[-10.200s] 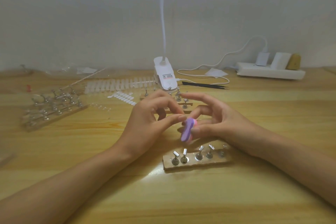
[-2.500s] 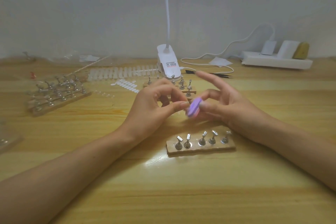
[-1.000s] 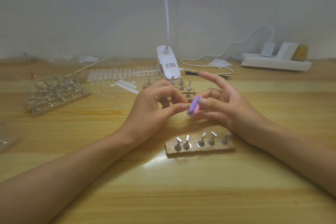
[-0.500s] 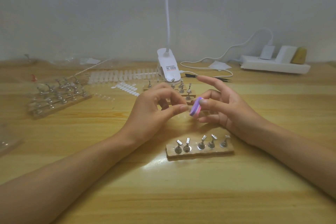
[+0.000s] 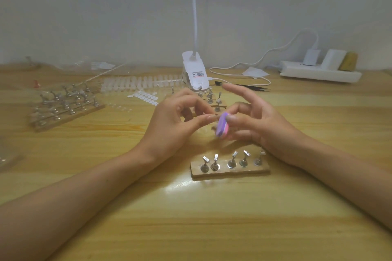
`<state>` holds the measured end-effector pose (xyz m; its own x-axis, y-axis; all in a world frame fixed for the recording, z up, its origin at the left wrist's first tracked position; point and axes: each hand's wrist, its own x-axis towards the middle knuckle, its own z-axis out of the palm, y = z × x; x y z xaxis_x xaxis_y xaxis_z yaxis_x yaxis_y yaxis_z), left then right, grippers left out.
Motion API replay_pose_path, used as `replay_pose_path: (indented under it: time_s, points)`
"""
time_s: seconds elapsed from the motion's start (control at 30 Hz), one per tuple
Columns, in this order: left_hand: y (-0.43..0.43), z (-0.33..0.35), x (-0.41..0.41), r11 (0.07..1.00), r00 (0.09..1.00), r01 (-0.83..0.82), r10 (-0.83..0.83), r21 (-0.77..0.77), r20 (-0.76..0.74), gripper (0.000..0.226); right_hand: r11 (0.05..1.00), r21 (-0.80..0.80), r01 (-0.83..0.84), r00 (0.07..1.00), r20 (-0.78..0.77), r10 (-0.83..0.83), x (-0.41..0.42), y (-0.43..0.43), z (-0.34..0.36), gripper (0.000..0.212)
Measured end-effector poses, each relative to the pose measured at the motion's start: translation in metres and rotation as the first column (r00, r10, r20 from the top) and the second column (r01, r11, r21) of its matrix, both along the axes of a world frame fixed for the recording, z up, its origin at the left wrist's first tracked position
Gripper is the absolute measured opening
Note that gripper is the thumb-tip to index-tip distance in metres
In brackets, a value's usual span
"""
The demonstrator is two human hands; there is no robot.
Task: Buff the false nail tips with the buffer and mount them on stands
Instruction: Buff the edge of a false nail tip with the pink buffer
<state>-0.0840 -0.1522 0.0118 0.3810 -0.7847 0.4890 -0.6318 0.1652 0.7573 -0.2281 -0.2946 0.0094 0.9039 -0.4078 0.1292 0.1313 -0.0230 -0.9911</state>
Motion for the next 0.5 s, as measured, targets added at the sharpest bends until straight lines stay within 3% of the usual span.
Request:
replay_pose_path:
  time_s: [0.07,0.17,0.27,0.5]
  points:
    - [-0.0006,0.0006,-0.0002,1.0,1.0,0.008,-0.008,0.002,0.023,0.01,0.999,-0.034,-0.03,1.0,-0.009,0.029,0.0002,0.0014,0.0,0.078]
    - [-0.0005,0.0003,-0.0003,1.0,1.0,0.018,-0.018,-0.005,0.024,0.012,0.995,0.054,0.087,0.995,0.054,-0.09,0.0002,-0.0024,-0.0006,0.079]
    - [0.0002,-0.0006,-0.0005,1.0,0.999,0.023,-0.023,-0.002,0.031,0.013,1.0,0.025,-0.011,0.999,0.031,0.01,-0.0005,0.0005,0.0,0.078]
    - [-0.0004,0.0001,-0.0008,1.0,0.999,0.028,-0.027,-0.007,0.036,0.014,0.999,0.005,-0.031,0.999,0.02,0.031,-0.0008,0.0005,0.0014,0.079]
